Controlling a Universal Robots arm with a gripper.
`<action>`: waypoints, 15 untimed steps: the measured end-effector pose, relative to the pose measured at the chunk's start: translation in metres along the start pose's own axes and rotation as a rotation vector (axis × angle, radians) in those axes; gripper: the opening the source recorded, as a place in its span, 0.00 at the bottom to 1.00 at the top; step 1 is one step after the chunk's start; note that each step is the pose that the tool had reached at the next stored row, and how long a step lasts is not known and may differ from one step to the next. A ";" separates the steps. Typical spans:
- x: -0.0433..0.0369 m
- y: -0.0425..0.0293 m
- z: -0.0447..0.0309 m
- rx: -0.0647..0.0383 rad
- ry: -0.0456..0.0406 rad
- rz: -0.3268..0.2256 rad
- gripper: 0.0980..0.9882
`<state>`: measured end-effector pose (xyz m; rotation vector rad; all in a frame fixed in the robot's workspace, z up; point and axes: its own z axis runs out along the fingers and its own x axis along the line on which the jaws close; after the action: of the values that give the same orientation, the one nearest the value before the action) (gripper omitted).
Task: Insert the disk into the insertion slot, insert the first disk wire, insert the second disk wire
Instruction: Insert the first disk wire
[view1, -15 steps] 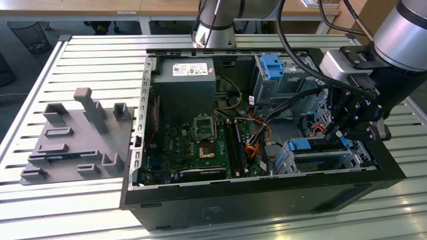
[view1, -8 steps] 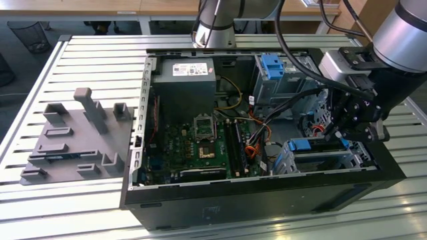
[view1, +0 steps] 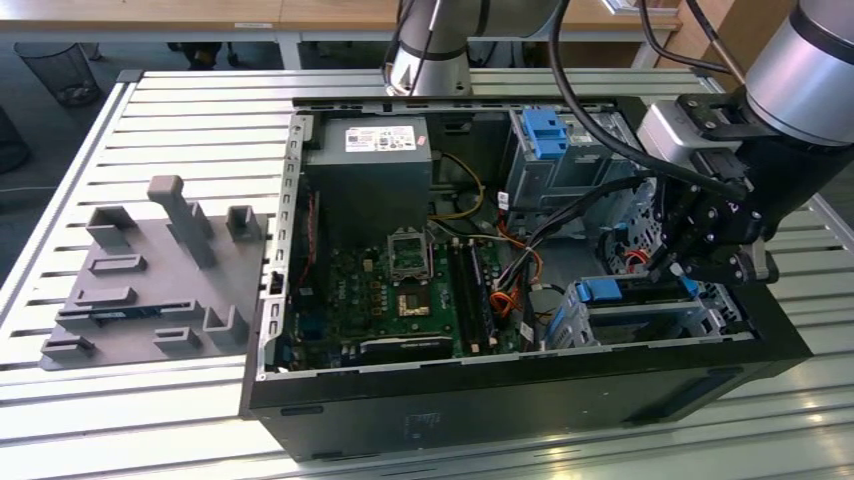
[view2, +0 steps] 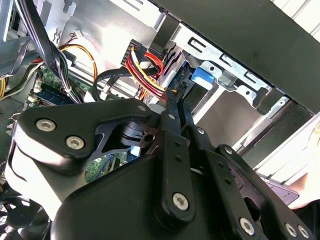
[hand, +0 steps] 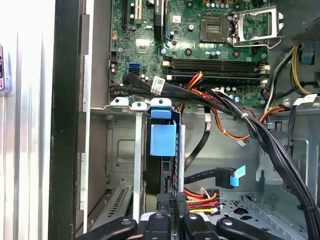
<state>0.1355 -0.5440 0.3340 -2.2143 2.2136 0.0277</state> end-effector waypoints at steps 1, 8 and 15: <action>0.0001 0.0000 -0.0001 0.000 0.0001 0.001 0.07; 0.0002 -0.0003 -0.0015 0.000 0.0002 0.006 0.07; 0.0010 -0.0003 -0.0004 0.000 0.0003 0.017 0.07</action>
<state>0.1358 -0.5450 0.3344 -2.1956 2.2323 0.0272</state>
